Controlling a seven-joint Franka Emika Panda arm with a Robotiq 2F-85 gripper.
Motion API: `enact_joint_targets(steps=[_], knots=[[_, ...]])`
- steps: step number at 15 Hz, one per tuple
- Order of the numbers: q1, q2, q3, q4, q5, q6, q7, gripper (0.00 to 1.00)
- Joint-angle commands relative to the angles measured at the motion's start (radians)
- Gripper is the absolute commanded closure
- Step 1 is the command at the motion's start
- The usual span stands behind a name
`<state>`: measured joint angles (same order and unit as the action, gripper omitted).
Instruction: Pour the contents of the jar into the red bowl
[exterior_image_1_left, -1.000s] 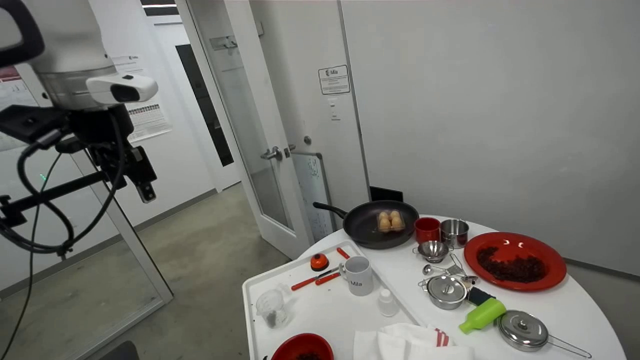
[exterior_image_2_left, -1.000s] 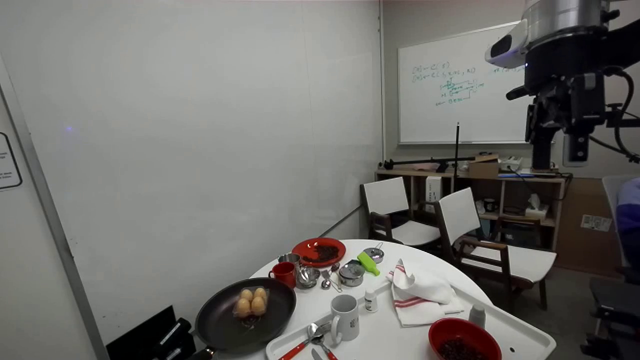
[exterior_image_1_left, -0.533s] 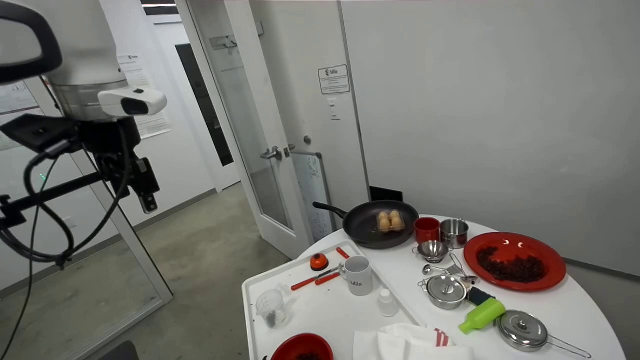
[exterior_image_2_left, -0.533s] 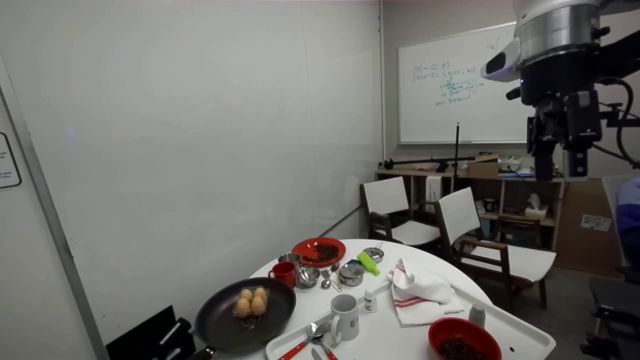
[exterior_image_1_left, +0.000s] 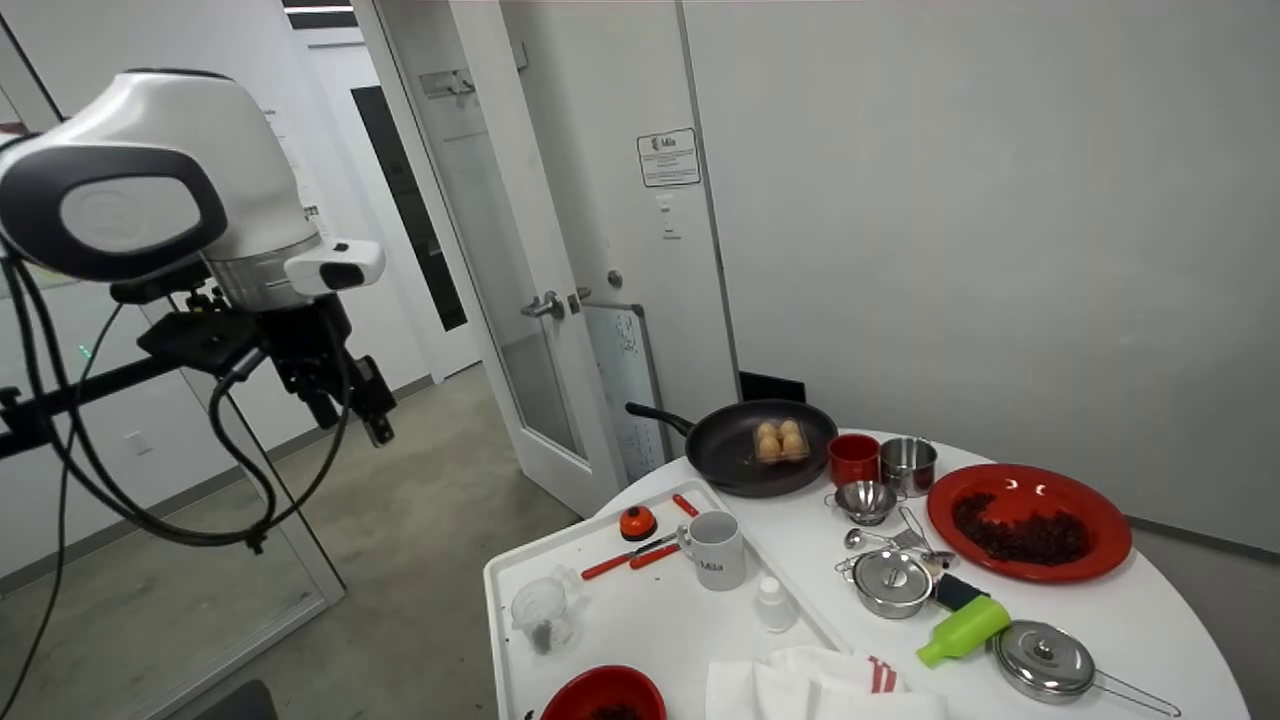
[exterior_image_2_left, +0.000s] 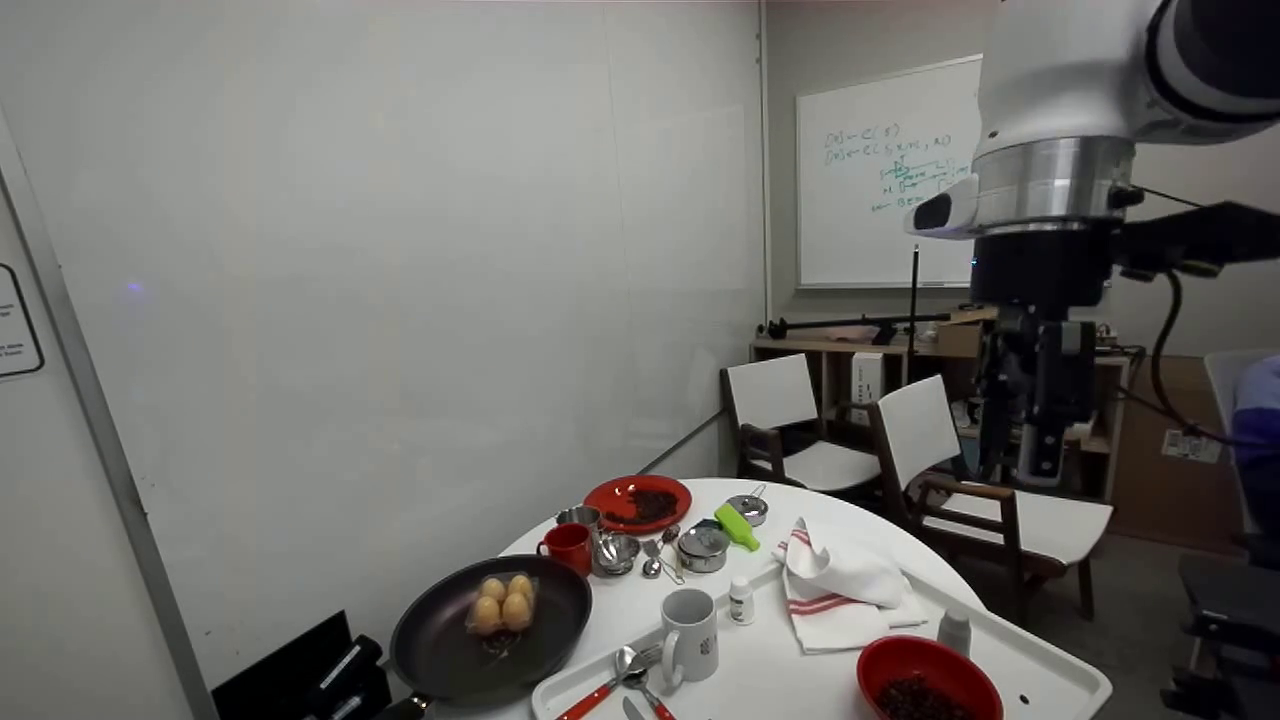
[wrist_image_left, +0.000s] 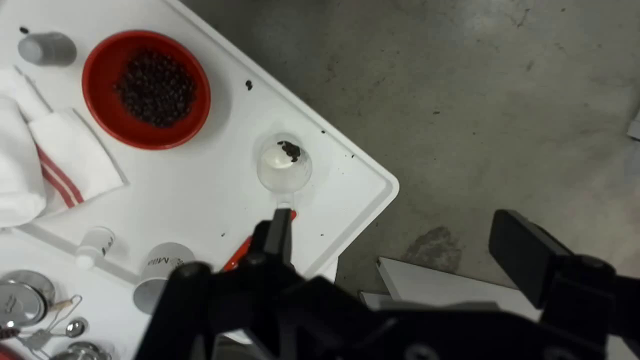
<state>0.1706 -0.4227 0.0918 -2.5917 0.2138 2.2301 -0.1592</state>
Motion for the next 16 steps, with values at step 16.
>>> enact_joint_targets(steps=[16], knots=[[0.07, 0.835, 0.048, 0.569, -0.683, 0.06, 0.585, 0.0]])
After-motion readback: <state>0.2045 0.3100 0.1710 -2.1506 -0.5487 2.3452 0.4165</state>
